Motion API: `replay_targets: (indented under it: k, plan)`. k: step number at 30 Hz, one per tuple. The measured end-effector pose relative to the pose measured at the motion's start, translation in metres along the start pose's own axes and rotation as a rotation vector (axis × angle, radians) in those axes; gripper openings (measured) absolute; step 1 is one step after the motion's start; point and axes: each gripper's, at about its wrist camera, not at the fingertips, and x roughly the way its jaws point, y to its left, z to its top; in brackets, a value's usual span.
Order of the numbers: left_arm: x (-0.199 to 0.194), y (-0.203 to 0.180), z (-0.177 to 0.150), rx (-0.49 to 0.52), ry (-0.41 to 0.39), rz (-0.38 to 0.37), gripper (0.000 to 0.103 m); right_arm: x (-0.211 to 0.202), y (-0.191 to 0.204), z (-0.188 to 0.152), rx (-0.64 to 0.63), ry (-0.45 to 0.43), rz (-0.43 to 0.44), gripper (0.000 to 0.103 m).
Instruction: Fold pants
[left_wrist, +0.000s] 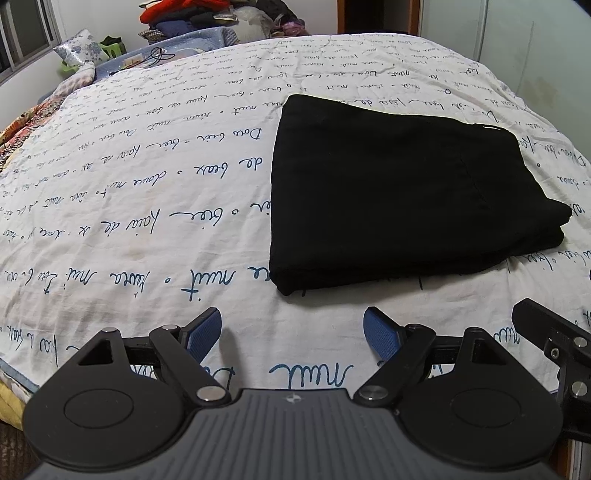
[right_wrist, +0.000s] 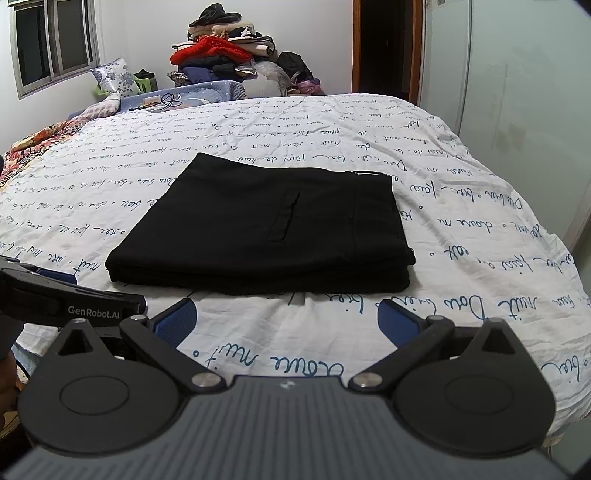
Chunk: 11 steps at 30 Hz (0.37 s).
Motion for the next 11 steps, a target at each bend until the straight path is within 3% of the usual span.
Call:
replay_targets:
  k: [6,11]
  plan:
    - [0.002,0.002,0.000,0.007,-0.003,-0.001,0.084,0.001,-0.003,0.000,0.008,0.001,0.004,0.103]
    - [-0.008,0.016,0.005,-0.008,-0.054,0.035,0.084,-0.001,-0.006,0.003,0.014,-0.036,0.003,0.103]
